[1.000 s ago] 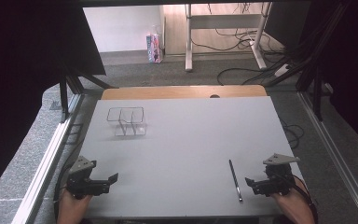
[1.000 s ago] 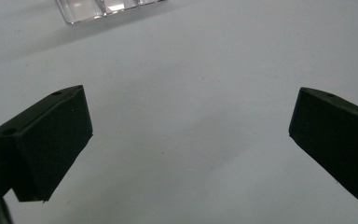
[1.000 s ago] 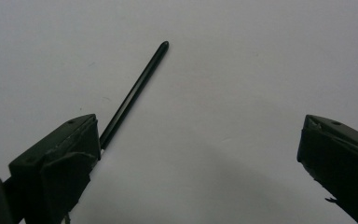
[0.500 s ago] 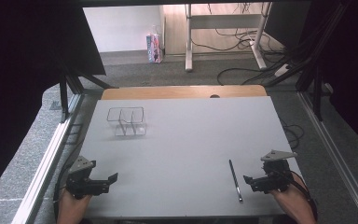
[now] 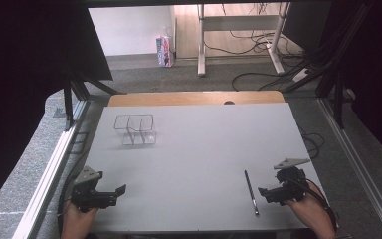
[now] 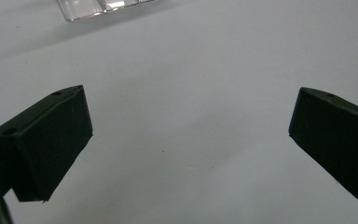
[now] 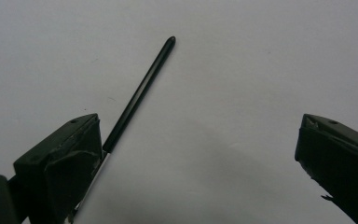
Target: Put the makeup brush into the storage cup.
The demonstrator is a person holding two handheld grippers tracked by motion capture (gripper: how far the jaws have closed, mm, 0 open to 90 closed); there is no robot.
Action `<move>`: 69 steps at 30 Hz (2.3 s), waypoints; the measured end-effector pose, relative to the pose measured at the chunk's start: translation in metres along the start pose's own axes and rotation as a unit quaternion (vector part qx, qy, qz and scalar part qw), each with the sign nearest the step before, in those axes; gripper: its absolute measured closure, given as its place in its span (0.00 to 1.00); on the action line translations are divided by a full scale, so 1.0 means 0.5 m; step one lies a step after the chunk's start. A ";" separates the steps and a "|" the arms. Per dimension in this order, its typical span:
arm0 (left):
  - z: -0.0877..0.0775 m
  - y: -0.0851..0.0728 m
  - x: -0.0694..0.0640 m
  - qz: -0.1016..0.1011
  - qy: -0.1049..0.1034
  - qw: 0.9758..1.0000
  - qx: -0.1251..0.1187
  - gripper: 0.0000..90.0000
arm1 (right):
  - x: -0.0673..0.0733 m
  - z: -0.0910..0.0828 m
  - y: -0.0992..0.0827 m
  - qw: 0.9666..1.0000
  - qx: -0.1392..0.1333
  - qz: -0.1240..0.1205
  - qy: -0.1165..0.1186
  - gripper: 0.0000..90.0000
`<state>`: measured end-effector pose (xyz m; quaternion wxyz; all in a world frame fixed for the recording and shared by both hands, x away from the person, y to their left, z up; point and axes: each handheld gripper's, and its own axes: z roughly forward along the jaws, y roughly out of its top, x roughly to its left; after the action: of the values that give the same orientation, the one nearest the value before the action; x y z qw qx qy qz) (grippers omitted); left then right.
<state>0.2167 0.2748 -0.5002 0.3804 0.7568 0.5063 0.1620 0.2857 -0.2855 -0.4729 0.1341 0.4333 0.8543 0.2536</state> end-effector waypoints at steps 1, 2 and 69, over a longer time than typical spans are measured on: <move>0.000 0.000 0.000 0.000 0.000 1.000 0.001 0.00 | 0.000 0.001 0.002 1.000 0.002 0.005 0.003 0.01; 0.000 0.000 0.000 0.000 0.000 1.000 0.001 0.00 | 0.001 0.003 0.004 1.000 0.005 0.008 0.003 0.01; 0.003 0.001 -0.001 0.007 0.003 1.000 0.009 0.00 | 0.076 0.110 0.083 0.983 0.173 -0.064 -0.003 0.34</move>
<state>0.2179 0.2736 -0.5007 0.3710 0.7633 0.5033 0.1625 0.3160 -0.2168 -0.4962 0.0759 0.3953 0.9109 0.0914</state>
